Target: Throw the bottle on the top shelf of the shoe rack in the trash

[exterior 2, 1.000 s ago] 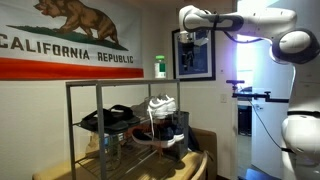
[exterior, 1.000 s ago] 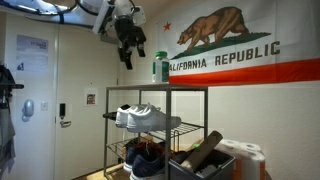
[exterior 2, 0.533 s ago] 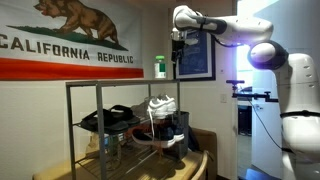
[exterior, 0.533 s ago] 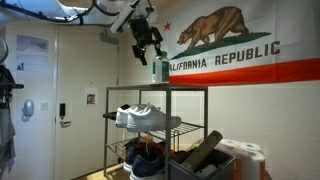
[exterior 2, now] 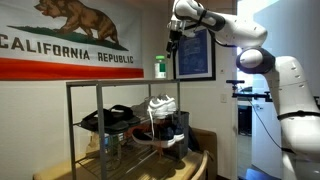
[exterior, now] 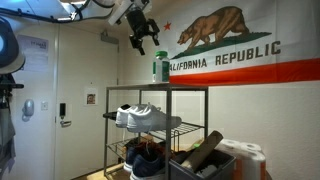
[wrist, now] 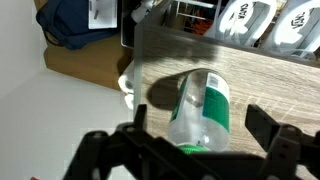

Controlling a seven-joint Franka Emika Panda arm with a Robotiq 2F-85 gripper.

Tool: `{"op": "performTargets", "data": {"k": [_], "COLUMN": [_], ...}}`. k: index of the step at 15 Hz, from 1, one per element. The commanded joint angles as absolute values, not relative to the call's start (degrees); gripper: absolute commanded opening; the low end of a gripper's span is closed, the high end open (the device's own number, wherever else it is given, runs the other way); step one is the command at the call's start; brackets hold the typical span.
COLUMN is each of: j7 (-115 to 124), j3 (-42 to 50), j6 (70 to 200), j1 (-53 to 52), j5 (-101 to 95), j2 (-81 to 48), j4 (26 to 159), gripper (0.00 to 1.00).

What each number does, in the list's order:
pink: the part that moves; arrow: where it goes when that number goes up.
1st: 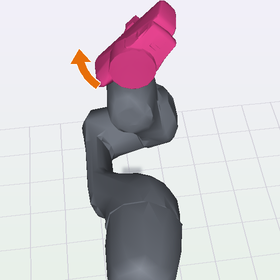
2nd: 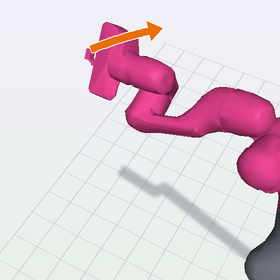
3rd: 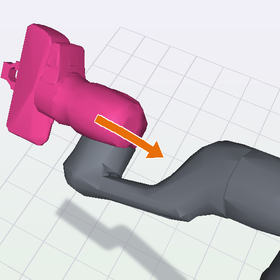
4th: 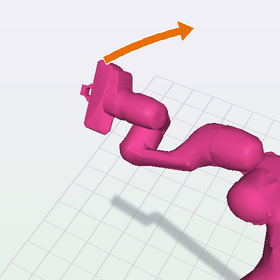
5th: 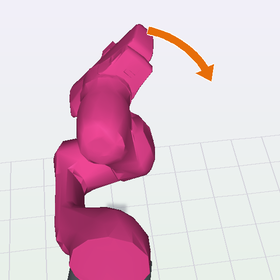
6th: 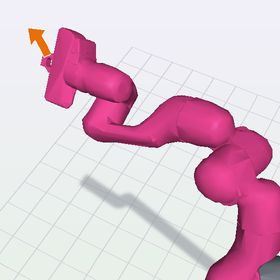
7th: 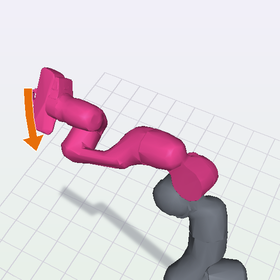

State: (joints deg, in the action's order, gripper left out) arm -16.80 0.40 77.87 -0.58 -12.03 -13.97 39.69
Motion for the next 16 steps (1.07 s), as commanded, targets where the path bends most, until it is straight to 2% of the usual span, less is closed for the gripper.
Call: {"op": "performTargets", "data": {"k": [1, 12, 13, 16], "j7": [-18.1, -18.2, -18.8, -18.7], "j3": [0.8, 0.2, 0.8, 0.5], "j6": [76.7, 78.3, 75.9, 75.5], "j1": [0.4, 4.3, 4.0, 3.0], "j5": [-11.5, -7.2, -6.8, -6.5], "j2": [-17.2, -22.5, -25.6, -27.6], "j4": [33.2, 28.3, 22.9, 20.0], "gripper": [1.00, 1.00, 1.00, 1.00]}}
